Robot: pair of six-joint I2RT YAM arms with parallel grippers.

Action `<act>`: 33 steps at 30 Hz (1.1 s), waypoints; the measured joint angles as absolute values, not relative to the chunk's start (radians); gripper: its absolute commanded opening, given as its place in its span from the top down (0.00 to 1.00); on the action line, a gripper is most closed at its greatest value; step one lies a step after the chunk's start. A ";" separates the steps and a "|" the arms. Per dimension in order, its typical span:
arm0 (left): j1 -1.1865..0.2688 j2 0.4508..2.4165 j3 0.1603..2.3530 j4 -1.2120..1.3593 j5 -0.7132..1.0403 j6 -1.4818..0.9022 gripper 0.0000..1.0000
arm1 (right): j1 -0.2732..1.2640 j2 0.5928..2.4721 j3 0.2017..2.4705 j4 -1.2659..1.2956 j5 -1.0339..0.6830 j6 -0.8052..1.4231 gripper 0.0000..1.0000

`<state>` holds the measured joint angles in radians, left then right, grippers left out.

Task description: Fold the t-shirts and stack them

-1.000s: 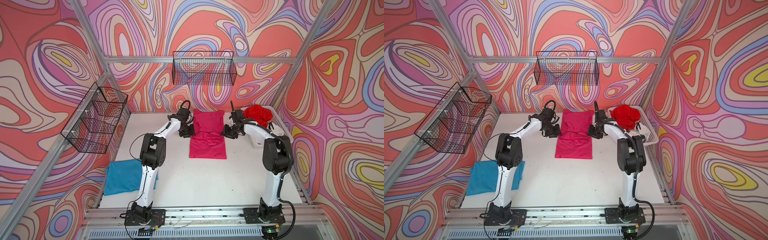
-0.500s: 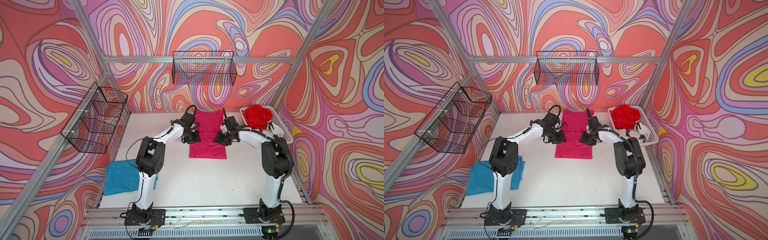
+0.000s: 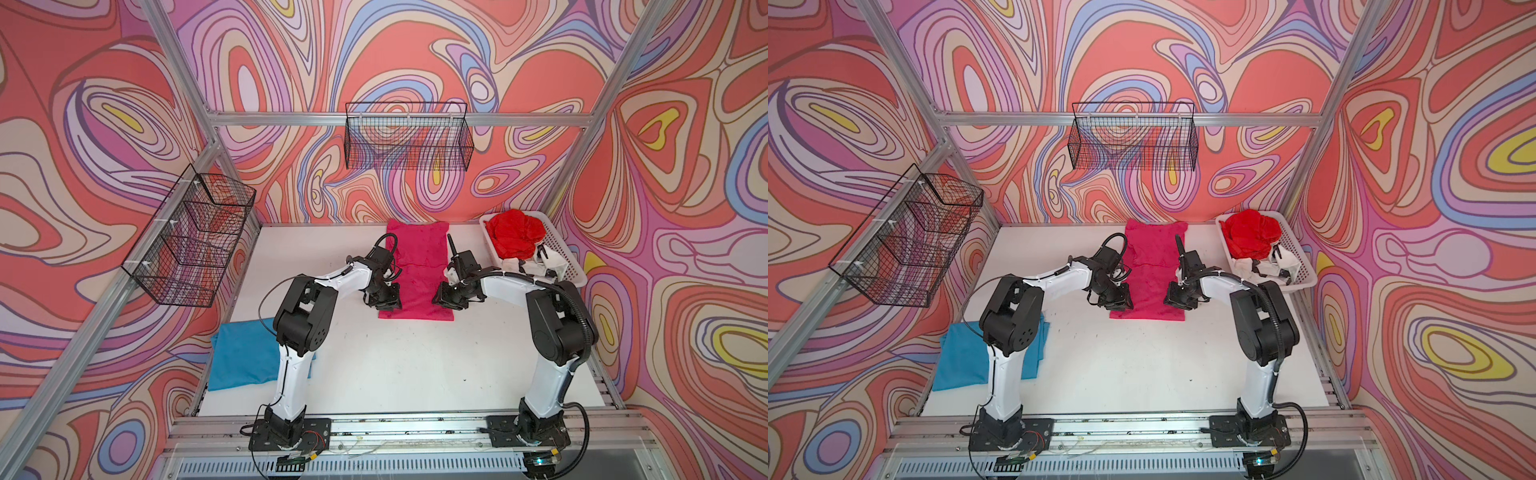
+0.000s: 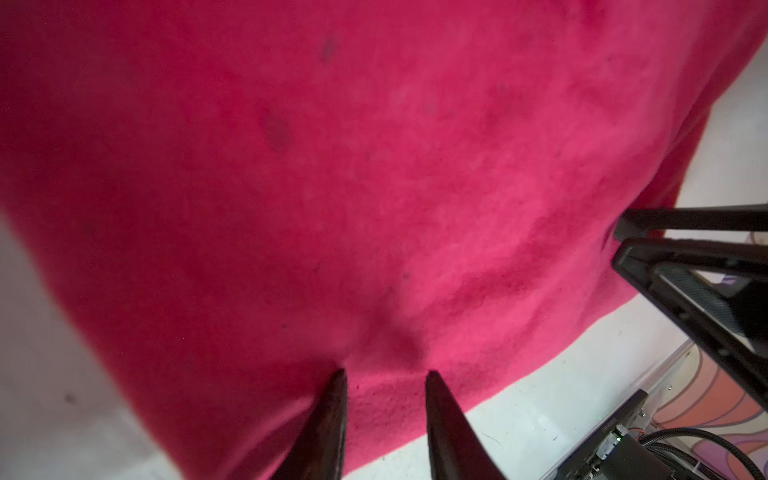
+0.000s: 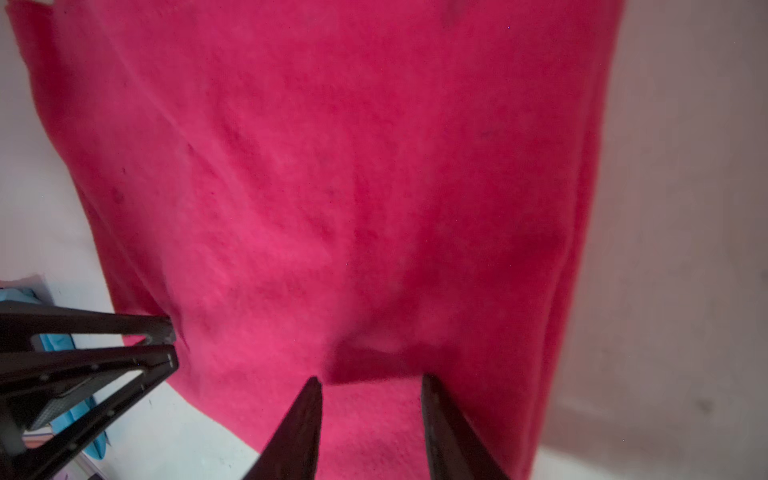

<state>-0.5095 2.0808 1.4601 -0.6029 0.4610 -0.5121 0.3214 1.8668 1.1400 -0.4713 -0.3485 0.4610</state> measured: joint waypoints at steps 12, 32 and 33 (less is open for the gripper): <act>-0.632 1.810 1.045 -0.518 0.538 -0.589 0.69 | 0.421 1.595 0.821 -0.476 -0.361 0.503 0.58; -0.704 1.503 0.779 -0.532 0.415 -0.765 0.52 | 0.439 1.272 0.632 -0.719 -0.286 0.596 0.47; -0.704 1.503 0.748 -0.522 0.403 -0.773 0.53 | 0.439 1.272 0.617 -0.710 -0.287 0.597 0.48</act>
